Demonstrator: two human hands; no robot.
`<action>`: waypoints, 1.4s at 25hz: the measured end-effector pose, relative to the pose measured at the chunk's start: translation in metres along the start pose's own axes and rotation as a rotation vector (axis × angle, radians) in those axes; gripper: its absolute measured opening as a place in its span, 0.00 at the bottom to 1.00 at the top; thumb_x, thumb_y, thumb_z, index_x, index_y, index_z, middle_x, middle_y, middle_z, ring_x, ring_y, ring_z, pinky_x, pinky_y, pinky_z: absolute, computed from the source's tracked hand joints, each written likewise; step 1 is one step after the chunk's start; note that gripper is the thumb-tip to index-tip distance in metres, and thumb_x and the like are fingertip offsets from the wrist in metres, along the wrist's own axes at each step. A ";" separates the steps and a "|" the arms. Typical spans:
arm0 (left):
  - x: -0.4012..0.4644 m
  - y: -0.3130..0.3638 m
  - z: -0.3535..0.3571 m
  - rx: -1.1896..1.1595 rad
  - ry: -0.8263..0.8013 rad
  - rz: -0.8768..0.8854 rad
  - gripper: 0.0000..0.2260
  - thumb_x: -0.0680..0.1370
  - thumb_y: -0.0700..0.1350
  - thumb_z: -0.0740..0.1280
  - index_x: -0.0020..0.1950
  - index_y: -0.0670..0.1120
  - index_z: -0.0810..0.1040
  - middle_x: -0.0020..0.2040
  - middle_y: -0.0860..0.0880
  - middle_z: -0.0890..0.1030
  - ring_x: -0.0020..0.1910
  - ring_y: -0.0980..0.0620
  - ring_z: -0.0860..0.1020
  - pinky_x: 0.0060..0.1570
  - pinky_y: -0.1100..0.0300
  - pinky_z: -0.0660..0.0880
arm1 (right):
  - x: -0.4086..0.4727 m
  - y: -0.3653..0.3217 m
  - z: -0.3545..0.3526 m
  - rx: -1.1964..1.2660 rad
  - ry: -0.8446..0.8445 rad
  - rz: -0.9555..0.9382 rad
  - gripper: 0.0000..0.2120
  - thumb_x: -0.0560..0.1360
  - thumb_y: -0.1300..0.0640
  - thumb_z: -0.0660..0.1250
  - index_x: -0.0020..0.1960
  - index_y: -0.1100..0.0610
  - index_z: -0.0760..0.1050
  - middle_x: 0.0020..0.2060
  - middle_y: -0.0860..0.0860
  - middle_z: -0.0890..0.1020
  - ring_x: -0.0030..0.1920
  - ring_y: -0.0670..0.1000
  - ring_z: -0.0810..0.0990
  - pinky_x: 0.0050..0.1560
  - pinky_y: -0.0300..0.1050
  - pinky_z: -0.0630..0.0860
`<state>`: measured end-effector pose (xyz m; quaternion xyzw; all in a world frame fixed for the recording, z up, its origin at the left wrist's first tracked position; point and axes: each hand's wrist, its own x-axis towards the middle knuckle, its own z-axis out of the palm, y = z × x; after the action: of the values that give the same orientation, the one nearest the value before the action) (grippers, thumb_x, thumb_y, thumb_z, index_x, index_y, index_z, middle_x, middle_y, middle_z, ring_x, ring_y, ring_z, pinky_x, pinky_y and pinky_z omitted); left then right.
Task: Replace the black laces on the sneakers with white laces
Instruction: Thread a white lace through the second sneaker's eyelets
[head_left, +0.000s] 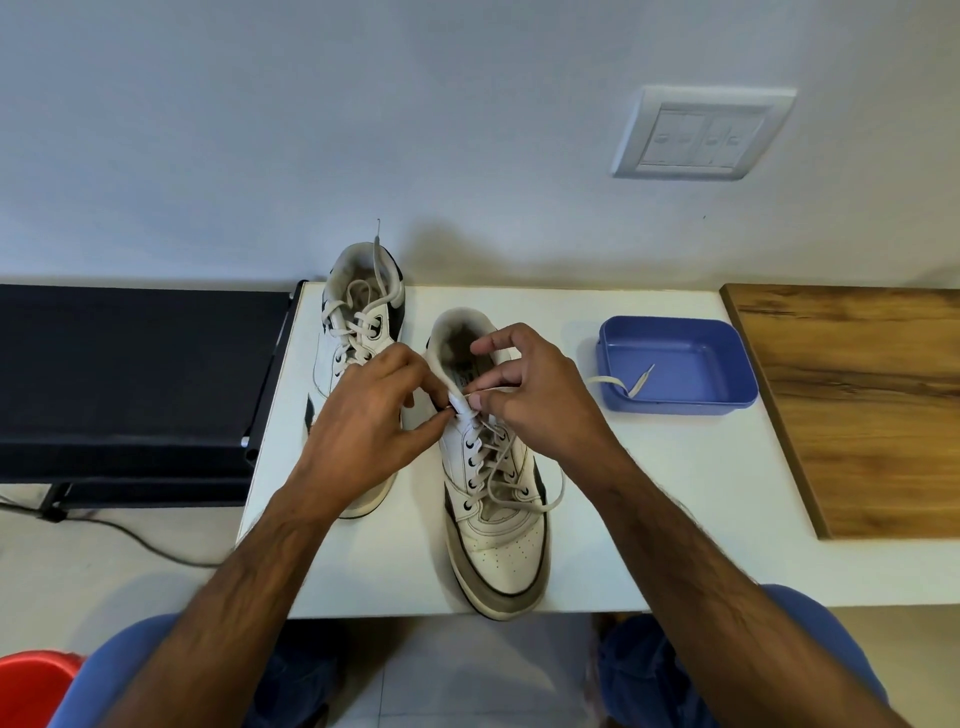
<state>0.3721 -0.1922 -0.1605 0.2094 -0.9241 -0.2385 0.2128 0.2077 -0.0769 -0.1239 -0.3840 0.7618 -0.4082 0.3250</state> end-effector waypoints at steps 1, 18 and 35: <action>0.000 0.000 0.001 -0.024 -0.003 -0.001 0.08 0.74 0.48 0.76 0.49 0.50 0.80 0.49 0.54 0.76 0.40 0.55 0.76 0.42 0.49 0.76 | 0.001 0.000 -0.002 0.002 -0.014 0.009 0.20 0.73 0.62 0.75 0.61 0.49 0.75 0.41 0.45 0.87 0.47 0.42 0.84 0.54 0.42 0.79; -0.007 -0.008 -0.047 -0.827 0.224 -0.206 0.15 0.75 0.20 0.63 0.40 0.39 0.70 0.42 0.41 0.86 0.38 0.42 0.86 0.40 0.53 0.82 | -0.004 -0.005 0.008 -0.421 -0.003 -0.094 0.11 0.75 0.42 0.72 0.54 0.45 0.78 0.44 0.40 0.85 0.47 0.44 0.81 0.61 0.52 0.67; 0.001 -0.004 -0.009 -0.366 -0.121 -0.146 0.09 0.79 0.39 0.70 0.40 0.47 0.76 0.47 0.53 0.83 0.50 0.53 0.82 0.49 0.60 0.76 | 0.012 0.036 -0.035 -0.348 -0.158 -0.397 0.16 0.74 0.56 0.74 0.58 0.41 0.78 0.47 0.43 0.76 0.53 0.48 0.77 0.57 0.59 0.74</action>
<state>0.3766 -0.1994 -0.1550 0.2188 -0.8588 -0.4294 0.1735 0.1621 -0.0613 -0.1418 -0.6065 0.7025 -0.2958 0.2264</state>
